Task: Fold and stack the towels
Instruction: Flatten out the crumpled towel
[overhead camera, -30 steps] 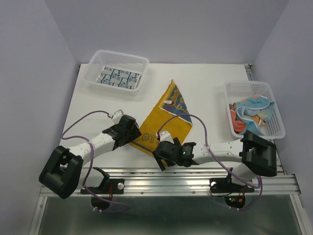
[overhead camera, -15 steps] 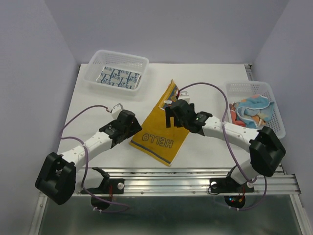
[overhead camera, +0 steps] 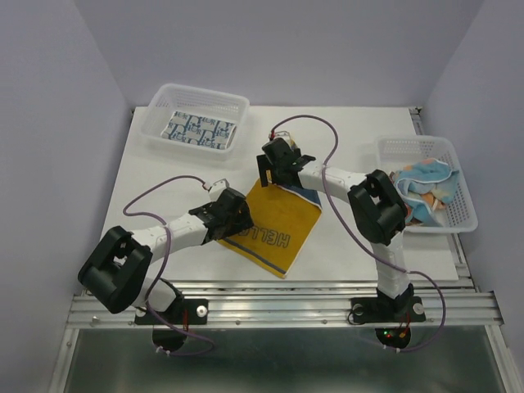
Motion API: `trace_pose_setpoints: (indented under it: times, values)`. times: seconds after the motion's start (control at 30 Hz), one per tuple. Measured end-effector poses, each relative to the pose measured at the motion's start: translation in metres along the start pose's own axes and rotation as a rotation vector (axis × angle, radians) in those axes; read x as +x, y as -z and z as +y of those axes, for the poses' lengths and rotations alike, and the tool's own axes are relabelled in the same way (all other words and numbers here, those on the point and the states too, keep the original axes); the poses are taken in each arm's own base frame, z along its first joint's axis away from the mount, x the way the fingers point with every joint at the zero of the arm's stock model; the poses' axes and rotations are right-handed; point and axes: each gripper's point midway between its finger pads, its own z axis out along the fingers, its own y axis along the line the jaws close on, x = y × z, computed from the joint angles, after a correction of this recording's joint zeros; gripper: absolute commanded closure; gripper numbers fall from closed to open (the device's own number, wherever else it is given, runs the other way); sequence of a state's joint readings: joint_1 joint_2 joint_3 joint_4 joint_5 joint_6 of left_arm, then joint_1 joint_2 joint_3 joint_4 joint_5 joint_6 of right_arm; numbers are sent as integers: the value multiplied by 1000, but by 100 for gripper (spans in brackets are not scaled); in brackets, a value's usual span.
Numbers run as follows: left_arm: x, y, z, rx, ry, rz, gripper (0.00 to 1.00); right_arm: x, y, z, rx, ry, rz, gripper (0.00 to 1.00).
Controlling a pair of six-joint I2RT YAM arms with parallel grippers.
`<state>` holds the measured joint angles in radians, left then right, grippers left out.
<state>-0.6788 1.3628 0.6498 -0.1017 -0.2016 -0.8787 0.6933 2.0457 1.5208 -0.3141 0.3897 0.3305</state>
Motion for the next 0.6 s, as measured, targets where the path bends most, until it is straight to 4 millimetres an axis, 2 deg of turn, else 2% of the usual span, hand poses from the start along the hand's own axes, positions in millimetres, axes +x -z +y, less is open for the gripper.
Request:
trace_pose_setpoints:
  times: [0.23,0.5,0.6]
  values:
    - [4,-5,4,-14,1,5,22,14,-41,-10,24,-12,61,0]
    - [0,-9,6,-21,20,-24,22,6,-47,-29,45,-13,61,4]
    - [-2,-11,5,-24,25,-37,22,7,-44,-48,70,-4,70,6]
